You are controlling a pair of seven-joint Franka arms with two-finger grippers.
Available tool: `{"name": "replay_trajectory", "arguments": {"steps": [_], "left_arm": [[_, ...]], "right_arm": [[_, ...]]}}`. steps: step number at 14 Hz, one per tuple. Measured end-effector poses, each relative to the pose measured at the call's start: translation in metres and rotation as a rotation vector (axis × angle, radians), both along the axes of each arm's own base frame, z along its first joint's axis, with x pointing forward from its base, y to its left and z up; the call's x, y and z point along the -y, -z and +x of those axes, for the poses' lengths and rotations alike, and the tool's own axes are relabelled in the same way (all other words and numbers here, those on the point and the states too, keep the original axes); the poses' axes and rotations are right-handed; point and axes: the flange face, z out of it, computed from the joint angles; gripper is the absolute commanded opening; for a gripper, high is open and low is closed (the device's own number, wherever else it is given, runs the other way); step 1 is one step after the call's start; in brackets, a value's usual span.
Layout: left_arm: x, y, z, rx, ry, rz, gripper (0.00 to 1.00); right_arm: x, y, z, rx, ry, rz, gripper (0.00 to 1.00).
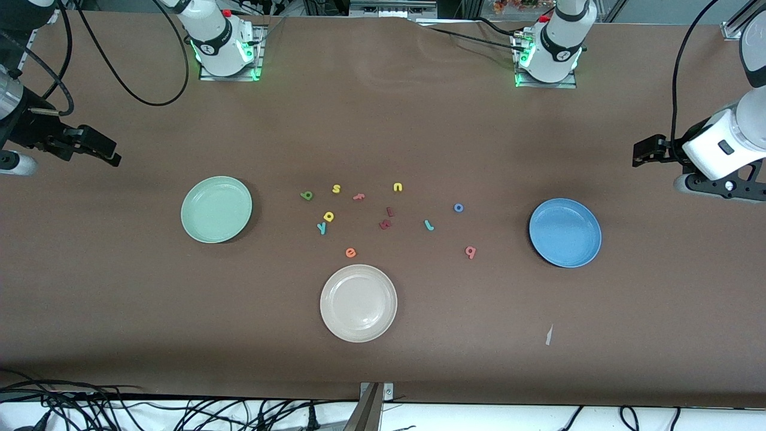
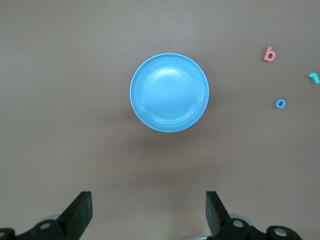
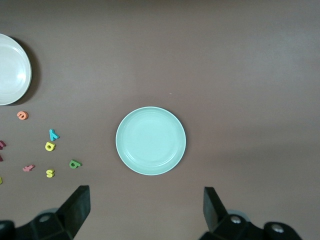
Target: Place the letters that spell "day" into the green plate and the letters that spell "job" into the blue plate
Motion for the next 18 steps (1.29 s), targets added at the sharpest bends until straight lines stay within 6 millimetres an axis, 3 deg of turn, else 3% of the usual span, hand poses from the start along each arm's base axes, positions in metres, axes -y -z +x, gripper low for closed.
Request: {"name": "replay_trajectory", "arguments": {"steps": [18], "left_arm": [[0.0003, 0.0001, 0.0, 0.0, 0.001, 0.0, 1.0]], "right_arm": [[0.0068, 0.0008, -0.0006, -0.007, 0.015, 0.011, 1.0]]}}
